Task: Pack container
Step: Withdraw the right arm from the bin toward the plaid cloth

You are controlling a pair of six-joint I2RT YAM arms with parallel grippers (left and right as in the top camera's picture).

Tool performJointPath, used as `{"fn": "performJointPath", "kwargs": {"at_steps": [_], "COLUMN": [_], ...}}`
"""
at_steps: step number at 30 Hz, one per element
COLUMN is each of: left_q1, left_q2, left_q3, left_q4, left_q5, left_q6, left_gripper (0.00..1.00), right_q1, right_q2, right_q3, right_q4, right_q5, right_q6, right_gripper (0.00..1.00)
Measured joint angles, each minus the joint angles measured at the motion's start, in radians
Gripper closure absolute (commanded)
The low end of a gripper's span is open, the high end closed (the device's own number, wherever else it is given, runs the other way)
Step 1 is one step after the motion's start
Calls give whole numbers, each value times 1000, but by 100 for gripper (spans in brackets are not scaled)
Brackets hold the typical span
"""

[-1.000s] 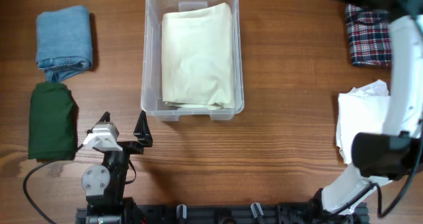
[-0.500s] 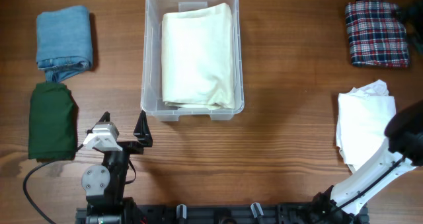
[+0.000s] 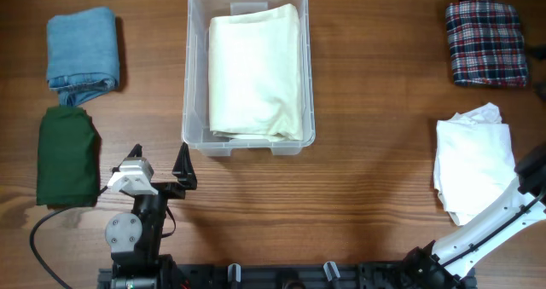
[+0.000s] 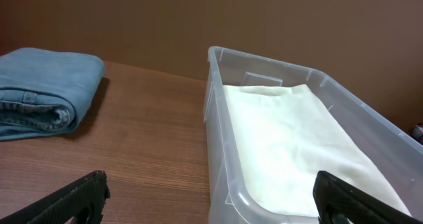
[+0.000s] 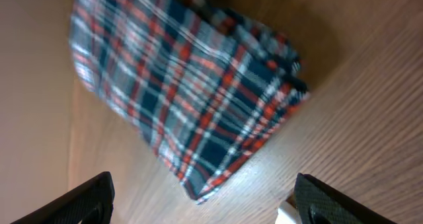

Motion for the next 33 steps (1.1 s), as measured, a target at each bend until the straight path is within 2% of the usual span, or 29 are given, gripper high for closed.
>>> {"fn": "performJointPath", "kwargs": {"at_steps": [9,11,19,33], "left_q1": [0,0,0,0], "left_q2": [0,0,0,0], "left_q3": [0,0,0,0], "left_q4": [0,0,0,0], "left_q5": [0,0,0,0], "left_q6": [0,0,0,0], "left_gripper": [0,0,0,0], "right_q1": [45,92,192,183], "right_q2": [11,11,12,12], "right_q3": [-172,-201,-205,-206], "right_q4": [96,117,175,174], "right_q5": [-8,-4,12,16], "right_q6": [68,69,105,268], "right_gripper": [10,9,8,4]}}
